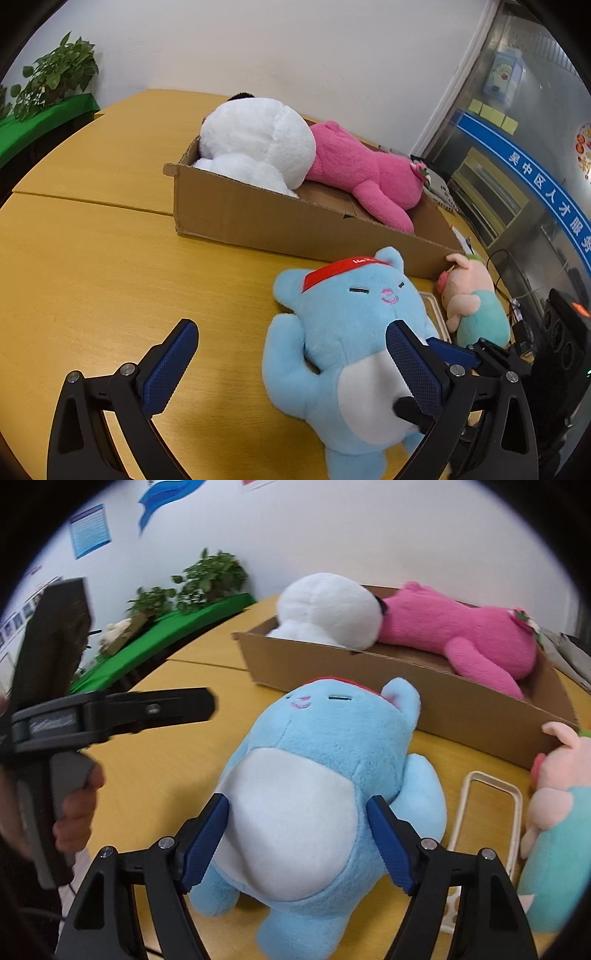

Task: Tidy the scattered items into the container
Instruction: 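Move both grippers back toward the light-blue plush on the table, then close the left gripper on the blue plush's arm while the right gripper grasps its side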

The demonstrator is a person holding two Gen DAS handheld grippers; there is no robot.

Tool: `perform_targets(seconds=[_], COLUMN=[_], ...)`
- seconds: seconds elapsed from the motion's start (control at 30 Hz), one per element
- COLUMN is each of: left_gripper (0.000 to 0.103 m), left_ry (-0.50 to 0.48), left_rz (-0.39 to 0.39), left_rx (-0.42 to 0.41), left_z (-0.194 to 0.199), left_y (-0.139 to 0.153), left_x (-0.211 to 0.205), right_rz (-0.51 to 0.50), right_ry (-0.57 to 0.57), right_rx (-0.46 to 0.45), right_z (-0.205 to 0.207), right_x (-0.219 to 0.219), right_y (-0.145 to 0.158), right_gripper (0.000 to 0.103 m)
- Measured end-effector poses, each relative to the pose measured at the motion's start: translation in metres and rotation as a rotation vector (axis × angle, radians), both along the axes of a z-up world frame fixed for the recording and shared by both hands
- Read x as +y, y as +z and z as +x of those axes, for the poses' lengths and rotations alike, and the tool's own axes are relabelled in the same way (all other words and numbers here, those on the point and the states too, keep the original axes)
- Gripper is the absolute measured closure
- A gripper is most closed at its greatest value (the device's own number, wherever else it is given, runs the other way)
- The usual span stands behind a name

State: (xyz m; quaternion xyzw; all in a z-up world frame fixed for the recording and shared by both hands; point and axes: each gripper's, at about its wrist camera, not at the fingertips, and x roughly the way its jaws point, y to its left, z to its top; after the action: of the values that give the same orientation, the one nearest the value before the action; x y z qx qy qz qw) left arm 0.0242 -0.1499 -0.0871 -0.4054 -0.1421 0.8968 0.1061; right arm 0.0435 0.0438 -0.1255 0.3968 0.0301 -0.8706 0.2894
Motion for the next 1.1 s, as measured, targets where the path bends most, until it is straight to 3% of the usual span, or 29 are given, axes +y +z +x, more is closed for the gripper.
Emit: perform_targets(seconds=[0.2, 0.27, 0.37, 0.4, 0.43, 0.5, 0.8, 0.9, 0.97, 1.1], left_gripper=[0.003, 0.006, 0.019, 0.032, 0.055, 0.079, 0.083, 0.083, 0.083, 0.084], left_ry=[0.004, -0.007, -0.043, -0.053, -0.051, -0.053, -0.062, -0.070, -0.073, -0.086], left_rz=[-0.021, -0.010, 0.013, 0.015, 0.006, -0.008, -0.024, -0.055, -0.072, -0.065], left_rx=[-0.058, -0.086, -0.127, -0.149, -0.165, -0.201, -0.192, -0.185, -0.181, -0.175], left_z=[0.001, 0.001, -0.005, -0.009, -0.012, -0.016, -0.012, -0.012, -0.014, -0.017], left_y=[-0.018, -0.026, -0.039, -0.044, -0.048, -0.056, -0.054, -0.053, -0.054, -0.056], left_x=[-0.009, -0.008, -0.002, 0.001, 0.003, 0.007, 0.008, 0.013, 0.014, 0.016], right_rz=[-0.134, -0.140, -0.105, -0.093, -0.086, -0.070, -0.033, 0.031, 0.047, 0.091], right_ry=[-0.112, -0.176, -0.269, -0.291, -0.302, -0.302, -0.275, -0.253, -0.225, -0.217], right_rx=[-0.044, -0.040, -0.075, -0.094, -0.107, -0.124, -0.150, -0.157, -0.173, -0.189], right_z=[0.000, -0.006, -0.018, -0.021, -0.023, -0.025, -0.036, -0.044, -0.051, -0.054], right_x=[0.039, 0.056, 0.075, 0.078, 0.079, 0.077, 0.061, 0.046, 0.039, 0.035], right_y=[0.012, 0.016, 0.011, 0.006, 0.001, -0.006, -0.014, -0.020, -0.024, -0.032], right_gripper=[0.026, 0.026, 0.028, 0.030, 0.034, 0.037, 0.038, 0.050, 0.065, 0.069])
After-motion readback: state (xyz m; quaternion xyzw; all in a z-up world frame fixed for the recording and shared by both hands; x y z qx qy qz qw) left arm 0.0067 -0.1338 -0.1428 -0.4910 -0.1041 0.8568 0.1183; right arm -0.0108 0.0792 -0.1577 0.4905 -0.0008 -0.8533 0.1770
